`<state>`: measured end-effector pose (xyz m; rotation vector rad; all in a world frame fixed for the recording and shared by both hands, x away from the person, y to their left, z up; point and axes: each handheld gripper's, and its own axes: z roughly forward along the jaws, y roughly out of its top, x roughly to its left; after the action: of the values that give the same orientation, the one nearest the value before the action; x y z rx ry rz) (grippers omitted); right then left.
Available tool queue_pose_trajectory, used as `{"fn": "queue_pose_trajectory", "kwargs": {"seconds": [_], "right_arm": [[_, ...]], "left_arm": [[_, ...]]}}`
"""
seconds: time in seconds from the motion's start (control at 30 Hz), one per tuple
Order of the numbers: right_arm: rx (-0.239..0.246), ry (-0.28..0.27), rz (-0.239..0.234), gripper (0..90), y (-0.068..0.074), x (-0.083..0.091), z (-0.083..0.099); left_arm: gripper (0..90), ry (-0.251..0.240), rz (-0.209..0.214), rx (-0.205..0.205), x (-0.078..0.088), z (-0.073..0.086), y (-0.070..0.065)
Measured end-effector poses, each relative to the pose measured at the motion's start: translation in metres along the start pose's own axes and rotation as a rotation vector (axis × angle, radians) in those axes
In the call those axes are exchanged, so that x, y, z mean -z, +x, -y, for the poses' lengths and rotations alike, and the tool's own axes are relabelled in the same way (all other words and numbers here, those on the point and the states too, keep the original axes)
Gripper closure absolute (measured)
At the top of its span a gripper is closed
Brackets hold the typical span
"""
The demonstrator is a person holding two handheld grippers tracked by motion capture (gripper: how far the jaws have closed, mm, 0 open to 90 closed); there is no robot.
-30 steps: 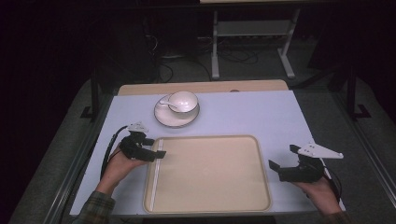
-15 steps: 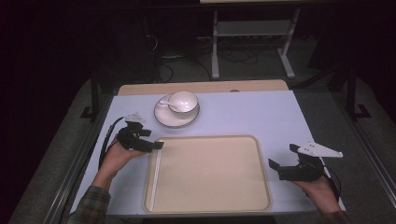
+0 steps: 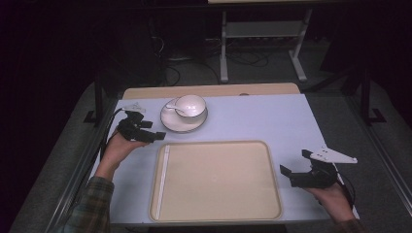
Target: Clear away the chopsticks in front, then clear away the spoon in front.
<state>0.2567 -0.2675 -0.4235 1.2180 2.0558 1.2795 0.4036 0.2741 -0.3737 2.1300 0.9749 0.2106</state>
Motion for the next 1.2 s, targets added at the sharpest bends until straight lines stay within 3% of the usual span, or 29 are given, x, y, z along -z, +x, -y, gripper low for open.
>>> {"fn": "queue_pose_trajectory", "kwargs": {"seconds": [0.4, 0.7, 1.0, 1.2], "right_arm": [[0.005, 0.003, -0.001, 0.0, 0.001, -0.001, 0.000], [0.005, 0.002, -0.002, 0.0, 0.000, -0.001, 0.000], [0.005, 0.001, -0.002, 0.0, -0.001, -0.001, 0.000], [-0.001, 0.002, -0.002, 0.0, -0.001, -0.001, 0.000]], "left_arm": [[16.2, -0.015, 0.000, 0.009, -0.005, -0.023, 0.021], [21.6, -0.034, 0.013, 0.056, -0.016, -0.036, 0.040], [23.6, -0.025, 0.037, 0.074, -0.032, -0.057, 0.055], [25.5, 0.010, 0.031, 0.077, -0.046, -0.068, 0.060]]}}
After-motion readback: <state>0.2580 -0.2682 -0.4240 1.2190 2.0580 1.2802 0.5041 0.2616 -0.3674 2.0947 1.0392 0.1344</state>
